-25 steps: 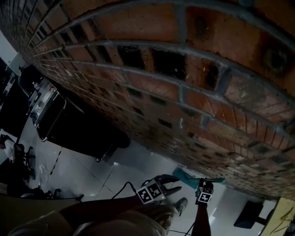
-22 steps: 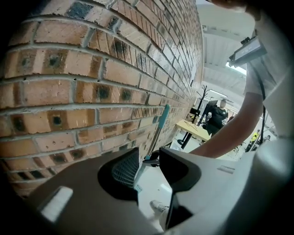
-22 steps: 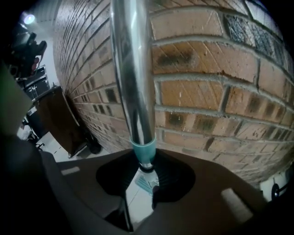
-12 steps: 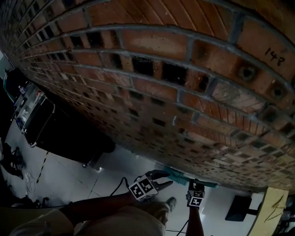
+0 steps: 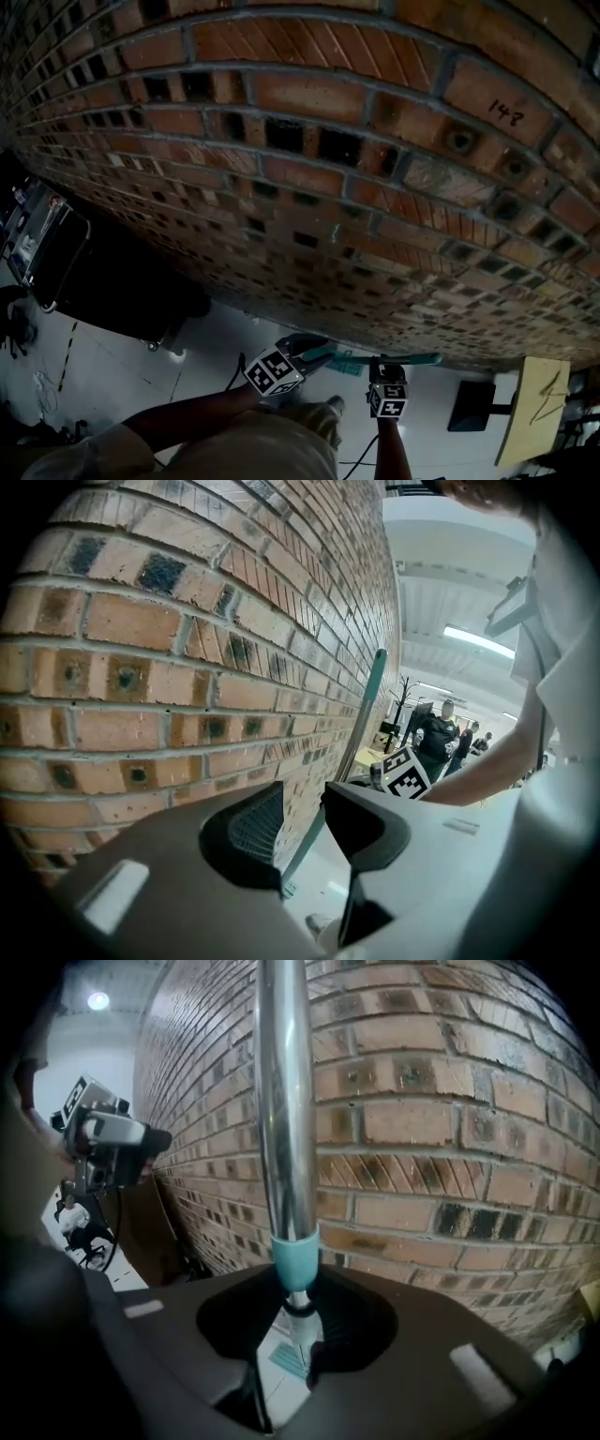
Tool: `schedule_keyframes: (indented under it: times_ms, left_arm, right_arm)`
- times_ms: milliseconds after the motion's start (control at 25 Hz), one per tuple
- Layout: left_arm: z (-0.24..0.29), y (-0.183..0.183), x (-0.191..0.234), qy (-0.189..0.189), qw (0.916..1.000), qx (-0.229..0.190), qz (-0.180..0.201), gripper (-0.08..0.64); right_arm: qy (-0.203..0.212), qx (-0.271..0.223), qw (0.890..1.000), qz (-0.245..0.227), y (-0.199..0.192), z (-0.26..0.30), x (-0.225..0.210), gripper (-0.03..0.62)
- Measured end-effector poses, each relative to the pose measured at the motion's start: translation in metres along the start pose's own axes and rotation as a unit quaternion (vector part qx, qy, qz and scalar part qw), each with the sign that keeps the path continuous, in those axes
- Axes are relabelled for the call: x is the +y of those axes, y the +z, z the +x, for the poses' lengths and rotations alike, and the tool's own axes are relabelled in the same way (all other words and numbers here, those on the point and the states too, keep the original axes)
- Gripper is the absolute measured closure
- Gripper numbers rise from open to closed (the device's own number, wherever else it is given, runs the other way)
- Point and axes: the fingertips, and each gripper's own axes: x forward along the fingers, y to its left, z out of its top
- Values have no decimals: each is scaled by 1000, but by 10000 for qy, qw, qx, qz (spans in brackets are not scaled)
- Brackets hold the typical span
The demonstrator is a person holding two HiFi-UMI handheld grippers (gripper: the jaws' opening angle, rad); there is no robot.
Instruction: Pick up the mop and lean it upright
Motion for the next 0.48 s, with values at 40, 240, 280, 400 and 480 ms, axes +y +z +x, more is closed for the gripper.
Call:
schedule_keyframes:
  times_ms: [40, 240, 280, 400, 480]
  left_arm:
    - [-2, 2, 0, -4, 10000, -21, -13, 402]
    - [-11, 7, -5, -29, 9999, -70, -85, 402]
    - [-12, 10, -5, -2, 9999, -130, -79, 402]
    - [-19, 27, -4, 161, 9991, -389, -1, 416]
    - [-22, 38, -5, 269, 9982, -537, 9, 416]
  right_arm:
    - [5, -39, 10000, 17, 6, -5, 1, 488]
    - [119, -294, 9994, 156, 39, -40, 10, 488]
    - [145, -322, 9992, 170, 45, -48, 10, 488]
    - [258, -560, 9979, 190, 72, -70, 12, 488]
    - [303, -657, 9972, 179, 83, -83, 9, 488]
